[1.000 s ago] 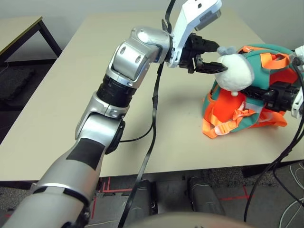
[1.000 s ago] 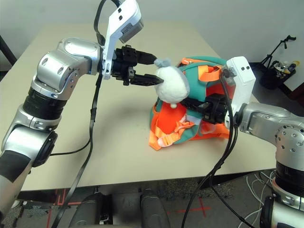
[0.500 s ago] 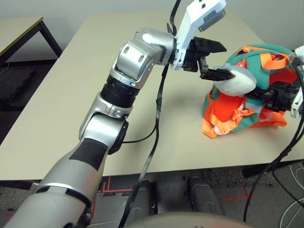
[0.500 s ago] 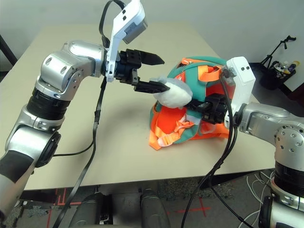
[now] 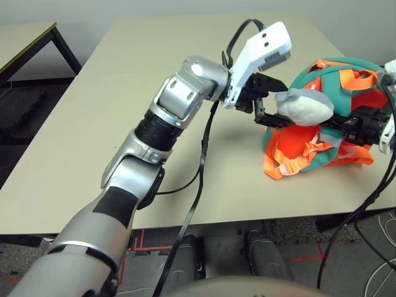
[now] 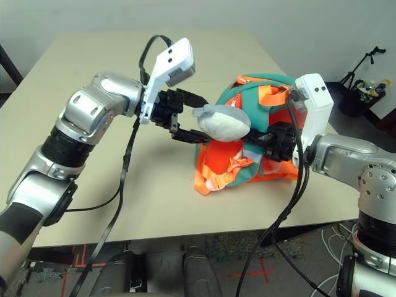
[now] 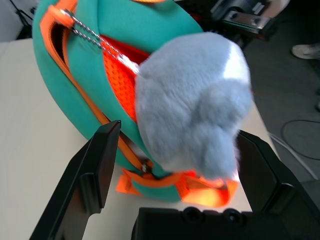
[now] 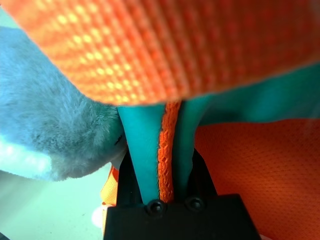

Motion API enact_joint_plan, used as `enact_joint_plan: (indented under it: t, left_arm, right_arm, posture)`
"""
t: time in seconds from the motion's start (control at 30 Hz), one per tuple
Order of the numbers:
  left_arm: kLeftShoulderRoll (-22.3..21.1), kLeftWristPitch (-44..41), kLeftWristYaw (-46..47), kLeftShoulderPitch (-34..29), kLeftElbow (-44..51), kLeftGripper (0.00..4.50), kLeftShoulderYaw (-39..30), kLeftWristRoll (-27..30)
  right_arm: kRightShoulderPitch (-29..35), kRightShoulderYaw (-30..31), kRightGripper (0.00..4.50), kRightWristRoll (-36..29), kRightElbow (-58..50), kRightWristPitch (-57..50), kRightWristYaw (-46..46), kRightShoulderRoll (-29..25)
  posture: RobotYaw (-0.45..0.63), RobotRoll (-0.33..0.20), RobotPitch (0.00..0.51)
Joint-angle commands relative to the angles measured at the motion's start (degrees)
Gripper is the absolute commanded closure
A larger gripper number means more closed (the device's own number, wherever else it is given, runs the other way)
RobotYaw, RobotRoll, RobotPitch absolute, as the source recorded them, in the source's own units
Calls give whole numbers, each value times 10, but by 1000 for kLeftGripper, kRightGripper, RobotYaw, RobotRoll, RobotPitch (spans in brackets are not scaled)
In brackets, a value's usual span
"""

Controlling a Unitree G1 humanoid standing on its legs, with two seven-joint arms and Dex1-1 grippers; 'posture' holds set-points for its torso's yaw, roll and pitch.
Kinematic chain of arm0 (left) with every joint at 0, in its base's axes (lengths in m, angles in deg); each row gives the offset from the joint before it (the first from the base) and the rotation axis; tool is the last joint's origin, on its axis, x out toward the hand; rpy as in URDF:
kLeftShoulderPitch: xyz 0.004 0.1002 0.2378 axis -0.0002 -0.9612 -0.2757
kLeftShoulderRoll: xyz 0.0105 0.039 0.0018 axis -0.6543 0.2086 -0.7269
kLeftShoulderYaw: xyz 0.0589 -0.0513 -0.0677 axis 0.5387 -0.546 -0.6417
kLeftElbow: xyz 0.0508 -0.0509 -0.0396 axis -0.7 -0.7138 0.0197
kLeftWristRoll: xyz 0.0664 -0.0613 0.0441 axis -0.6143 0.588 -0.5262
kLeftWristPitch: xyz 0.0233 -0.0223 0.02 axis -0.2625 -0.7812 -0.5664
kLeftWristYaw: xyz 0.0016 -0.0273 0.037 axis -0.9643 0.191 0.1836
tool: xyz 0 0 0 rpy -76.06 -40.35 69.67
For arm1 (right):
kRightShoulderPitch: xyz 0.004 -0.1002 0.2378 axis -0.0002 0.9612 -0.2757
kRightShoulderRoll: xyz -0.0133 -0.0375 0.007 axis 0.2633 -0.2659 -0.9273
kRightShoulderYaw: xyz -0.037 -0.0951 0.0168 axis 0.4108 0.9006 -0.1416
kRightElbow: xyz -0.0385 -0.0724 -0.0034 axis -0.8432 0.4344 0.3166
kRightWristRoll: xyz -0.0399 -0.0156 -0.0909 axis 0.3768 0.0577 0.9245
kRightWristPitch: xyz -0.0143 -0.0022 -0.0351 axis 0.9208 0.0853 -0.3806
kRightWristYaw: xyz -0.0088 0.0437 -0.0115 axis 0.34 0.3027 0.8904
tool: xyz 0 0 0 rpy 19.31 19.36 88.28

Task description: Put the pencil case into the backpack and zip it.

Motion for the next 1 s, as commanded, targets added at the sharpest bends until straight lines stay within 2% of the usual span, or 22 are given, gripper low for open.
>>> enact_joint_plan:
  t: [0.03,0.23,0.27,0.37,0.6,0.7,0.77,0.9,1.0]
  left_arm:
    - [10,12,3,-8,-9,0,3,-5]
    - [17,26,5,-8,-19,0,4,-11]
    - [17,27,5,-8,-19,183,5,-12]
    - [14,30,2,-8,-19,953,8,-17]
    - [15,30,1,-8,-18,3291,6,-17]
    - [20,25,2,-6,-18,3987,-1,-9]
    - [26,15,12,3,-23,4154,-22,3]
    - [25,-62,30,46,-37,4160,-103,60]
    - [14,-85,50,80,-60,4161,-150,82]
  right_arm:
    - [-1,-5,4308,-8,-12,-8,0,6]
    - [1,-8,4308,-8,-14,-8,-2,7]
    - [1,-7,4308,-7,-14,-7,-3,8]
    - [0,-6,4308,-7,-14,-6,-3,10]
    - [-2,-5,4308,-5,-12,-4,-3,11]
    - [-3,-5,4308,-5,-11,-4,-3,11]
    - [-2,-6,4308,-4,-10,-4,-3,10]
    - [7,-11,4308,-4,-12,-4,-4,11]
    - [15,-15,4308,-5,-15,-4,-5,14]
  posture:
    - [-138,0,78]
    - [-141,0,74]
    - [-141,0,74]
    - [-140,0,73]
    - [-138,0,71]
    - [-137,0,70]
    - [-133,0,71]
    - [-126,0,69]
    - [-125,0,69]
